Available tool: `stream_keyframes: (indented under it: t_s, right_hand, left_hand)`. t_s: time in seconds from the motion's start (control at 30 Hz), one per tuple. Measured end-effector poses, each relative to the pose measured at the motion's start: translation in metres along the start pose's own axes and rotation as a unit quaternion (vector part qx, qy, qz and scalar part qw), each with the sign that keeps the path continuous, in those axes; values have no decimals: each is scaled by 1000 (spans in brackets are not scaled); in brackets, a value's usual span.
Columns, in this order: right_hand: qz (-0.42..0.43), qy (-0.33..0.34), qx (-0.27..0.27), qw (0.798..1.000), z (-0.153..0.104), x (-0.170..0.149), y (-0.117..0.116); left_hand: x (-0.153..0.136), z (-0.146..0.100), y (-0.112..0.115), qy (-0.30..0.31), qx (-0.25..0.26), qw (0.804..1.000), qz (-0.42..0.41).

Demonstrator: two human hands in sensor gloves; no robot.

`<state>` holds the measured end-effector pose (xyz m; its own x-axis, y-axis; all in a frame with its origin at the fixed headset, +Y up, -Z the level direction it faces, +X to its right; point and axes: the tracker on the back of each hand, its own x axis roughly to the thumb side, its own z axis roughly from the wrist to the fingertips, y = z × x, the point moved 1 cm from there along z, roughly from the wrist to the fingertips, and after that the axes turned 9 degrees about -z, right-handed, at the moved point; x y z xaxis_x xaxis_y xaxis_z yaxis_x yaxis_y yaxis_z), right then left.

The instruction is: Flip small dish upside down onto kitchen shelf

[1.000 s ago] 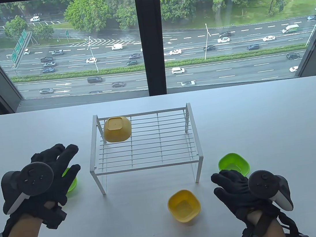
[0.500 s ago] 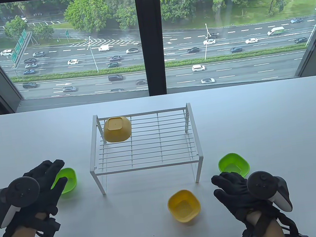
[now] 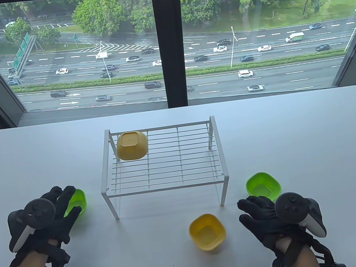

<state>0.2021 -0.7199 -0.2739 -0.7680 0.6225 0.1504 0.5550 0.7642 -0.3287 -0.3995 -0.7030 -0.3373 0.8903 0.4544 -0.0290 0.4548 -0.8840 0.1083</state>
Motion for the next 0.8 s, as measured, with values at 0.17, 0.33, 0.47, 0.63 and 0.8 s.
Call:
stream_keyframes:
  t_s: [0.17,0.33,0.47,0.63,0.8]
  right_hand:
    - [3,-2,2,1000,0,0,0]
    - [2,-9,3,1000,-2,0,-2]
    - [-4,-10,8,1000,-2,1,-3]
    - [-3,-11,4,1000,-2,1,-2]
    - [-6,-9,4,1000,-1,0,-1]
  left_hand:
    - [-16,8,17,-49,-49,997,22]
    - [-31,13,29,-86,-75,993,41]
    - [-38,15,33,-100,-81,990,56]
    - [-40,19,40,-111,-94,986,80]
    - [-36,21,45,-108,-90,982,124]
